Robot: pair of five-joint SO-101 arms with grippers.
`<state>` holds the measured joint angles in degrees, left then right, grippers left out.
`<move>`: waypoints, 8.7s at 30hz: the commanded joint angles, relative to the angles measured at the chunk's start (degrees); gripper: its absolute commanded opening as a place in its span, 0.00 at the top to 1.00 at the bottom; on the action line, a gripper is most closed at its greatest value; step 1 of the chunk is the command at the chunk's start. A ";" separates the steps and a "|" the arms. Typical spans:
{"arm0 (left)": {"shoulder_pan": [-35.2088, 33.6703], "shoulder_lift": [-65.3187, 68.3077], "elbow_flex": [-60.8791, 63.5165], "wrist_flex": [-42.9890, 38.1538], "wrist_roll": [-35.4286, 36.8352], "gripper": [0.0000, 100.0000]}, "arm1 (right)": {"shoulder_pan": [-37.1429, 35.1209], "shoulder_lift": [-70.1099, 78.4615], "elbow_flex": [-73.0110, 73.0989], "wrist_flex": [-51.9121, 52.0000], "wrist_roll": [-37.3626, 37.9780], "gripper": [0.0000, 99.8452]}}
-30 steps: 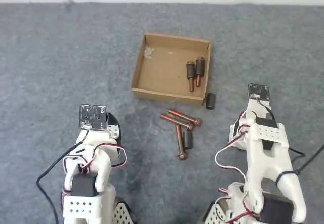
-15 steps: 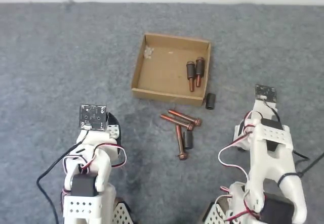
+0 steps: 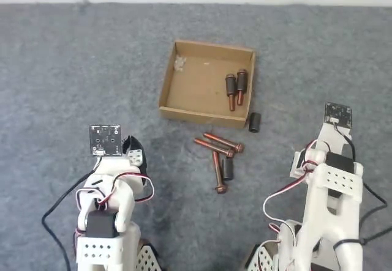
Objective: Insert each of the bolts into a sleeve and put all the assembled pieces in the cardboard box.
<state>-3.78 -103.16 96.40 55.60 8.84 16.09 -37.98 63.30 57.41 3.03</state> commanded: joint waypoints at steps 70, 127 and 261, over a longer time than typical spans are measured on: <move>38.51 103.21 -57.89 -9.14 18.73 0.92 | 0.84 -2.24 2.02 -4.35 -0.44 0.99; 25.49 98.90 -73.10 33.23 -42.02 0.98 | 1.01 -2.24 2.29 -4.53 1.14 0.99; 11.96 99.16 -58.24 0.35 13.36 0.99 | 2.59 -2.24 3.43 -6.73 1.14 0.99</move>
<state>8.53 -3.56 40.75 58.77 19.12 17.85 -38.15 67.25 51.52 2.95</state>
